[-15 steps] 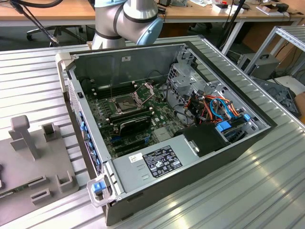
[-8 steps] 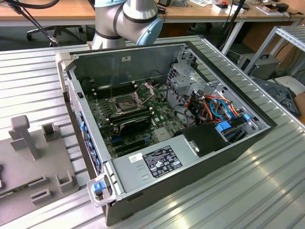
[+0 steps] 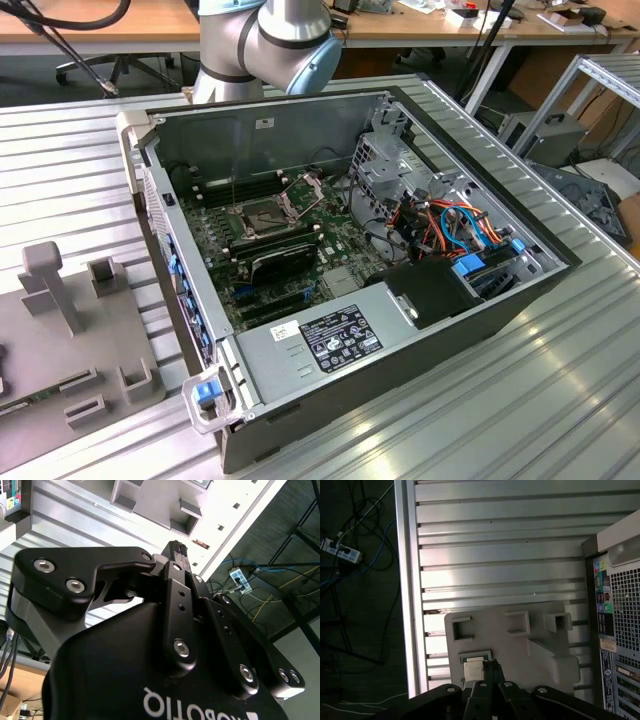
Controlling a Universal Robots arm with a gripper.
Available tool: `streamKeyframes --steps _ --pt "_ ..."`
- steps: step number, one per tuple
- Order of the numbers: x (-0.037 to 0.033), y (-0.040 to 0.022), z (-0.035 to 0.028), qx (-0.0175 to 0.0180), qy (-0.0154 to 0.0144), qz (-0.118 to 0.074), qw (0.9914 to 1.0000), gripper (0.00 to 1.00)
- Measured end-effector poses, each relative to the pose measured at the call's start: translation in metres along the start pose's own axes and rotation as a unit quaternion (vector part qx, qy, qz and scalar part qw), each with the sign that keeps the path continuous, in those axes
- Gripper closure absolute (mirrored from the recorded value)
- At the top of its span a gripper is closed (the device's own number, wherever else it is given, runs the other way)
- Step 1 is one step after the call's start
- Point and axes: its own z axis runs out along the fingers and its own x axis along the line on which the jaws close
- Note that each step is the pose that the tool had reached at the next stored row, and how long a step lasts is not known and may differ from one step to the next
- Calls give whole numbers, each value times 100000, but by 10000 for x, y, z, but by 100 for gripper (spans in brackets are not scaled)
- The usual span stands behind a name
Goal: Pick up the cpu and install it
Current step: 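Reach for the cpu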
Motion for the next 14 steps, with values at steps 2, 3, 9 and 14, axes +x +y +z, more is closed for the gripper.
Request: streamKeyframes --steps 2,3,9,14 --pt "0 0 2 -7 -9 -1 100000 89" --pt "0 0 2 -6 -11 -2 100000 89" --pt "2 -1 14 -5 -10 0 100000 89" --pt "5 -2 28 -6 -12 1 100000 89"
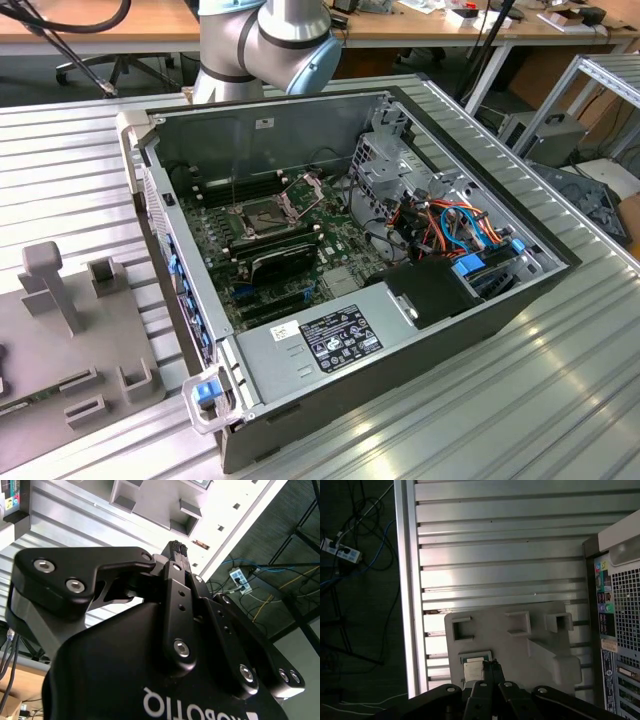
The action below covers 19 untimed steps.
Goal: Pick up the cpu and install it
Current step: 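Reach for the cpu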
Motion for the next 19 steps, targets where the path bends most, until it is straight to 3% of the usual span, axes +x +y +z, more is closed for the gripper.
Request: streamKeyframes --steps 19 --pt "4 -32 126 3 2 0 100000 89"
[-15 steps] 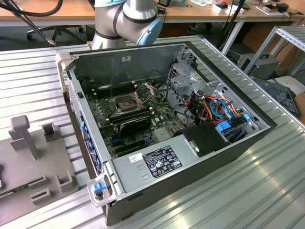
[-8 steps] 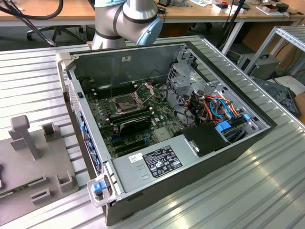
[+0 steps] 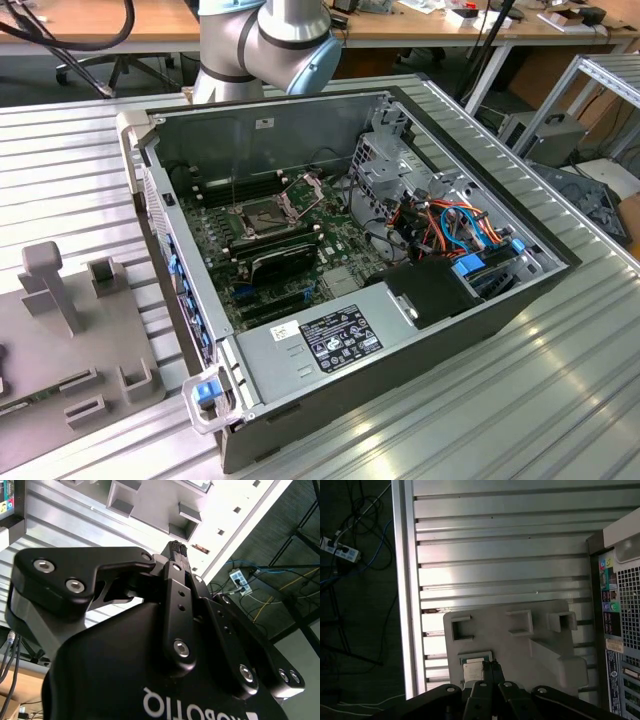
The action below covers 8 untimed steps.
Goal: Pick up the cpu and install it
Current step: 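Reach for the cpu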
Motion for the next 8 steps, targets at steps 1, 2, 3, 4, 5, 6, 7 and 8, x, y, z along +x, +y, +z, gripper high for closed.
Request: streamKeyframes --steps 1,2,3,4,5,6,7,8 --pt "0 -1 7 -2 1 -2 100000 89" --pt "1 -2 11 -1 0 1 100000 89" --pt "1 -3 15 -3 2 1 100000 89" --pt "1 -4 22 -2 1 -1 100000 89" --pt "1 -5 27 -1 0 0 100000 89" --pt "2 -6 31 -1 0 0 100000 89" --pt "2 -7 37 -2 2 -2 100000 89" --pt "2 -8 42 -3 -2 -2 100000 89"
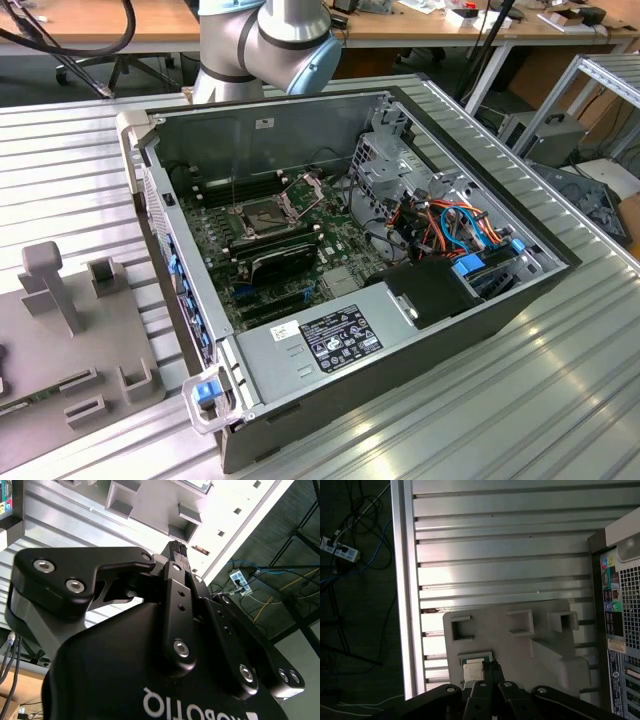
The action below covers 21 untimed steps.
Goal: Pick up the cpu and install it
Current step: 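Reach for the cpu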
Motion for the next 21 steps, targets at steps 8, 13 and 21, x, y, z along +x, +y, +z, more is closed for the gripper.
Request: streamKeyframes --steps 8,13,21 --pt "1 -5 35 2 0 2 100000 89" --pt "5 -25 152 -2 -2 2 100000 89" --pt "6 -33 196 -1 3 2 100000 89"
